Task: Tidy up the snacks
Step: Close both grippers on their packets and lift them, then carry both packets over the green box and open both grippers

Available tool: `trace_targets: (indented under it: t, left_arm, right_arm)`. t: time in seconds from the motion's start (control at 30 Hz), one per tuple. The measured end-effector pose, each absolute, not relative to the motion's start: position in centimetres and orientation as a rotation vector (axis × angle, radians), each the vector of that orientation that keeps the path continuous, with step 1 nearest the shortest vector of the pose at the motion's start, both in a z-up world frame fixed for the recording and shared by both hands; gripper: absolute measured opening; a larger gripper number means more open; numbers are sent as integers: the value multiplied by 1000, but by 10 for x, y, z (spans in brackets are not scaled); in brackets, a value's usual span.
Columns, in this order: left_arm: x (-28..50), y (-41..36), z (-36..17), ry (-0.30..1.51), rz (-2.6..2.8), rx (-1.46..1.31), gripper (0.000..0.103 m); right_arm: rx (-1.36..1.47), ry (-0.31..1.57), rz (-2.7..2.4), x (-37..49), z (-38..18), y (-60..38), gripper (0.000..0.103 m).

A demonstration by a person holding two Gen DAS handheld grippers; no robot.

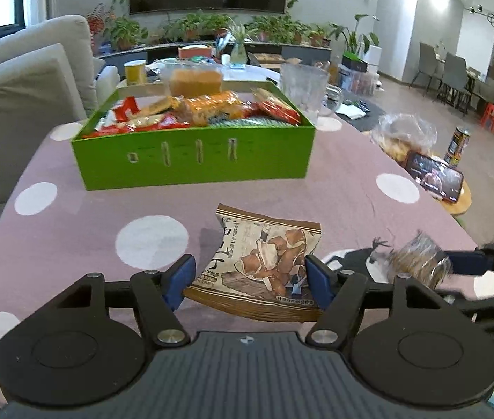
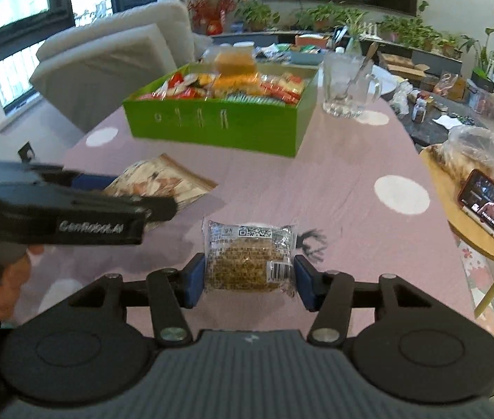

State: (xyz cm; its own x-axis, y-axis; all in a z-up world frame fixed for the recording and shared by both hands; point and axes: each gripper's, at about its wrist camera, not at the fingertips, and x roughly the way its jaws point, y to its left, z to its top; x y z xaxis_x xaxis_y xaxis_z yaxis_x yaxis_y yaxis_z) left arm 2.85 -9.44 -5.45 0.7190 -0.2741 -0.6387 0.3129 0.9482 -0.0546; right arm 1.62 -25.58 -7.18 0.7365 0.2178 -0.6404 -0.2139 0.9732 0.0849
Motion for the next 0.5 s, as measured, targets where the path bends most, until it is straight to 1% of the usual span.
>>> trace_targets:
  t: [0.5]
  left_arm:
    - [38,-64,-40,640,-267,17,65]
  right_arm:
    - [47,626,236,59,-45,-246,69]
